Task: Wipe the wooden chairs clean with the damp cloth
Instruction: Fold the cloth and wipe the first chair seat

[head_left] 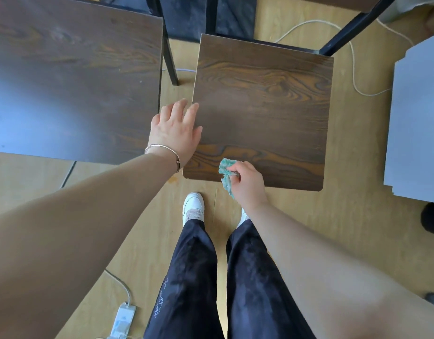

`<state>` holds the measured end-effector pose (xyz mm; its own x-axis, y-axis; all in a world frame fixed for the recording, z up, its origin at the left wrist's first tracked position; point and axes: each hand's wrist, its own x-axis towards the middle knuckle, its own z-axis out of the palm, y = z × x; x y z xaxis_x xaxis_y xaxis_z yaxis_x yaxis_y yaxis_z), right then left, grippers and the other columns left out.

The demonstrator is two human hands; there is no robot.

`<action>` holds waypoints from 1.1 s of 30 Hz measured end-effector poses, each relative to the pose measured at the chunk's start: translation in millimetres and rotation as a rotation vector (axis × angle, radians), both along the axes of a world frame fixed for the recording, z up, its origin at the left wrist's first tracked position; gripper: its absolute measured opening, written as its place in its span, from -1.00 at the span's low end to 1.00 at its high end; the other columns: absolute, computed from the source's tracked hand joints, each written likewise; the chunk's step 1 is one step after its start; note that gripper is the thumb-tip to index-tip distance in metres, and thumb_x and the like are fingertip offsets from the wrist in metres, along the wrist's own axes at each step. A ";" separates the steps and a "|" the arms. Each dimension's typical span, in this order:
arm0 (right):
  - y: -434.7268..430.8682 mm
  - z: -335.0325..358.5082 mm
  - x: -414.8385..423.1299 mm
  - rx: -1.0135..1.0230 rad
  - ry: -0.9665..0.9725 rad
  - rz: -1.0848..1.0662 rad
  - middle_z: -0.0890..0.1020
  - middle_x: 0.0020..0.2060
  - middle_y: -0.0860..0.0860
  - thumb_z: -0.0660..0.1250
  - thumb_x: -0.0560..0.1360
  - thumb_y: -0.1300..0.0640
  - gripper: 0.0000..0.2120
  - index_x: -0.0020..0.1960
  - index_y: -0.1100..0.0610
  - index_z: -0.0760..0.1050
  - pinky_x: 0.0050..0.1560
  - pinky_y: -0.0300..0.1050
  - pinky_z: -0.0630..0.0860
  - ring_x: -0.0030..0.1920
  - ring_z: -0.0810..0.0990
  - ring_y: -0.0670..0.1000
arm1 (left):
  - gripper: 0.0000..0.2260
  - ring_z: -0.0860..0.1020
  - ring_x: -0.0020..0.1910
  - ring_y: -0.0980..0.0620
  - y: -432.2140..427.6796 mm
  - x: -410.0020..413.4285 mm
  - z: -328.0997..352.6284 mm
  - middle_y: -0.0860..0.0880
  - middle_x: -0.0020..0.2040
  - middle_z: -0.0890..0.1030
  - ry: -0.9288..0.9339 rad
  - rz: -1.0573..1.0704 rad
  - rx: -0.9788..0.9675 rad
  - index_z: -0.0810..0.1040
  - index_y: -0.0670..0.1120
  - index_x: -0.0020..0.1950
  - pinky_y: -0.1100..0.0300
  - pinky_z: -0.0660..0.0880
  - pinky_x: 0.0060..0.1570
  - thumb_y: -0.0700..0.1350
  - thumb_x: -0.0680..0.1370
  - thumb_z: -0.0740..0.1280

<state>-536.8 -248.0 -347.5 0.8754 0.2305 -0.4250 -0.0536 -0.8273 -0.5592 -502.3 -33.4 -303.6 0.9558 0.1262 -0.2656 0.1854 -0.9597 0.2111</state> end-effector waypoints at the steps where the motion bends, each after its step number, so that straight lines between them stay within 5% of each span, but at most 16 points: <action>1: 9.2 -1.3 -2.0 0.009 -0.009 0.022 0.59 0.05 0.06 0.26 0.53 0.32 -0.82 0.06 0.18 0.59 -0.02 -0.16 0.51 0.04 0.58 0.09 | -0.55 0.27 0.36 -0.22 7.0 -3.6 -0.8 -0.12 0.45 0.28 0.001 0.009 0.000 0.23 -0.03 0.47 -0.14 0.29 0.25 0.06 0.60 0.15; 9: 80.3 -5.0 -11.7 0.099 0.036 0.204 0.60 0.00 0.11 0.28 0.45 0.36 -0.78 0.02 0.20 0.62 -0.01 -0.02 0.51 -0.02 0.57 0.15 | -0.55 0.24 0.37 -0.21 40.7 -23.1 -4.3 -0.11 0.47 0.26 0.055 0.061 0.028 0.21 -0.02 0.48 -0.14 0.29 0.26 0.06 0.61 0.13; 14: 105.1 2.7 -10.1 0.167 0.227 0.265 0.59 0.01 0.07 0.26 0.45 0.35 -0.77 0.02 0.18 0.62 -0.03 -0.24 0.40 0.00 0.57 0.07 | -0.54 0.24 0.37 -0.20 43.6 -20.0 2.4 -0.11 0.47 0.26 0.076 0.072 0.058 0.22 -0.03 0.48 -0.13 0.29 0.27 0.07 0.60 0.13; 19: 70.2 23.6 10.8 0.262 0.271 0.089 0.60 -0.01 -0.02 0.27 0.51 0.28 -0.77 0.07 0.10 0.63 -0.06 -0.45 0.35 -0.02 0.55 -0.08 | -0.55 0.26 0.38 -0.19 29.8 -5.1 13.1 -0.10 0.46 0.28 0.068 0.062 0.065 0.24 -0.02 0.48 -0.12 0.31 0.26 0.07 0.60 0.13; 24: -2.1 31.2 65.3 0.306 0.266 -0.178 0.63 -0.04 -0.09 0.32 0.51 0.23 -0.80 0.04 -0.01 0.62 0.01 -0.06 0.61 -0.05 0.62 -0.07 | -0.56 0.31 0.35 -0.19 -6.3 26.8 21.5 -0.10 0.44 0.33 0.063 0.042 0.058 0.28 -0.02 0.45 -0.13 0.34 0.24 0.07 0.58 0.17; 33: -74.9 45.0 153.3 0.439 0.277 -0.458 0.66 -0.04 -0.01 0.33 0.56 0.25 -0.79 0.16 0.09 0.58 -0.11 -0.15 0.65 -0.03 0.67 -0.04 | -0.56 0.25 0.39 -0.13 -83.1 83.7 19.5 -0.05 0.48 0.25 0.055 -0.015 0.034 0.20 0.00 0.49 -0.05 0.29 0.28 0.08 0.63 0.09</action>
<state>-383.5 -322.9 -302.5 0.7982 0.0651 -0.5988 -0.5328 -0.3874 -0.7523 -418.6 -116.5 -284.1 0.9415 0.1222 -0.3140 0.1817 -0.9689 0.1679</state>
